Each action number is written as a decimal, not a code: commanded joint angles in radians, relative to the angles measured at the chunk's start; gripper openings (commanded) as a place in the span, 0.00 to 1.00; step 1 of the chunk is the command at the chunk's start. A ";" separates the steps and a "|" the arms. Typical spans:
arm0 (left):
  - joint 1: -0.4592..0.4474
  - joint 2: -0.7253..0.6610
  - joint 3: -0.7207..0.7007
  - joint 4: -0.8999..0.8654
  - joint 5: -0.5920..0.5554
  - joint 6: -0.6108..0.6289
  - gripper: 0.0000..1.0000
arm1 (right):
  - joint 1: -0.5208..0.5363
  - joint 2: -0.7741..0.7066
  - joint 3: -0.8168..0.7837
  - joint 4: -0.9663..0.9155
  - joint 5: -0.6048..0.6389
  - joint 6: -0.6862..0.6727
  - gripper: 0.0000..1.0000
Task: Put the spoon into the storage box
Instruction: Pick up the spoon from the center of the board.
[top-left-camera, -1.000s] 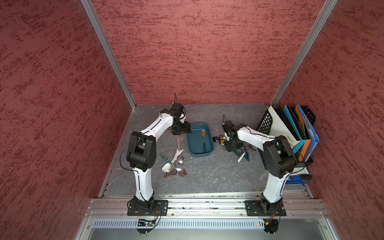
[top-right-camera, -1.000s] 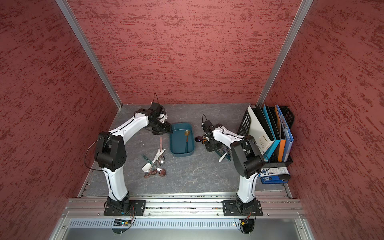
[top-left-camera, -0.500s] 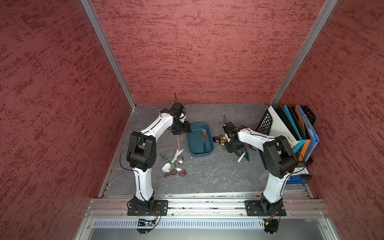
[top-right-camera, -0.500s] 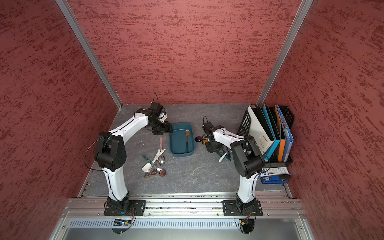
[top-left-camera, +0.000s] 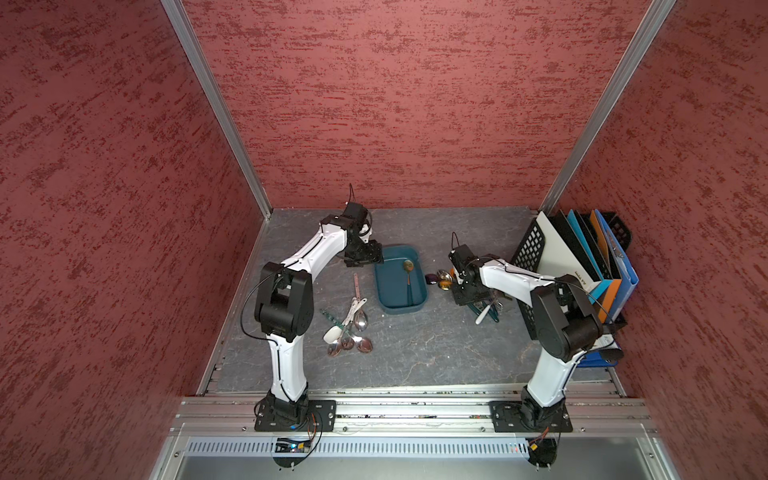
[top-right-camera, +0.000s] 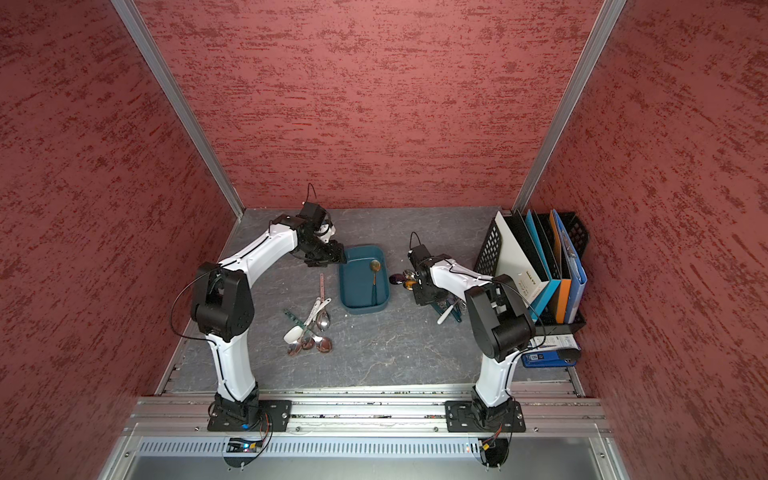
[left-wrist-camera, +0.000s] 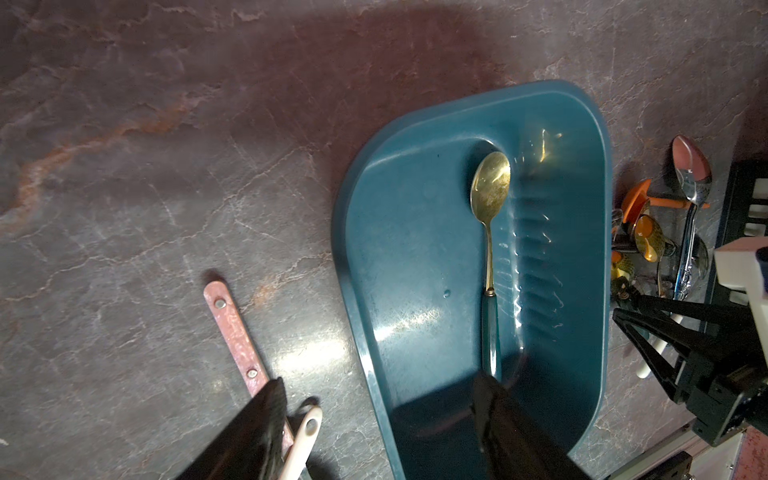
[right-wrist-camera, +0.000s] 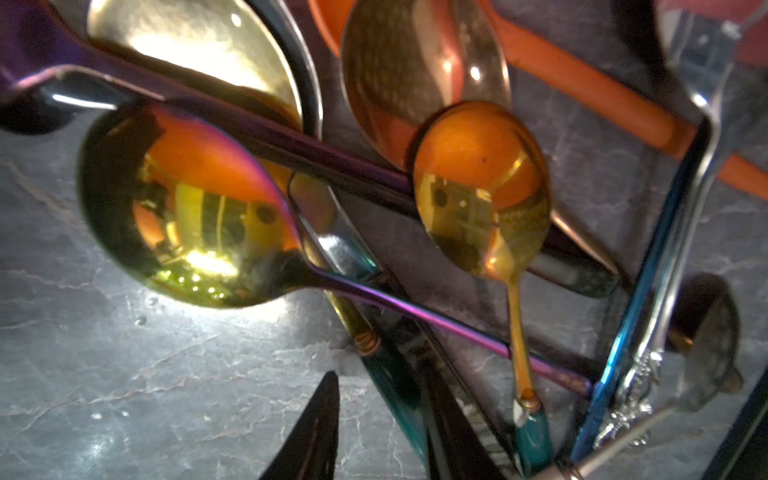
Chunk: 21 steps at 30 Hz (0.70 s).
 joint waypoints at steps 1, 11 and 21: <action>0.000 -0.002 -0.001 0.005 0.005 0.010 0.74 | 0.025 0.018 -0.043 -0.016 -0.099 0.034 0.35; 0.006 -0.020 -0.045 0.032 0.008 0.005 0.74 | 0.039 0.039 -0.032 -0.044 -0.098 0.073 0.32; 0.015 -0.033 -0.070 0.045 0.007 0.005 0.74 | 0.055 0.086 -0.024 -0.053 -0.128 0.091 0.26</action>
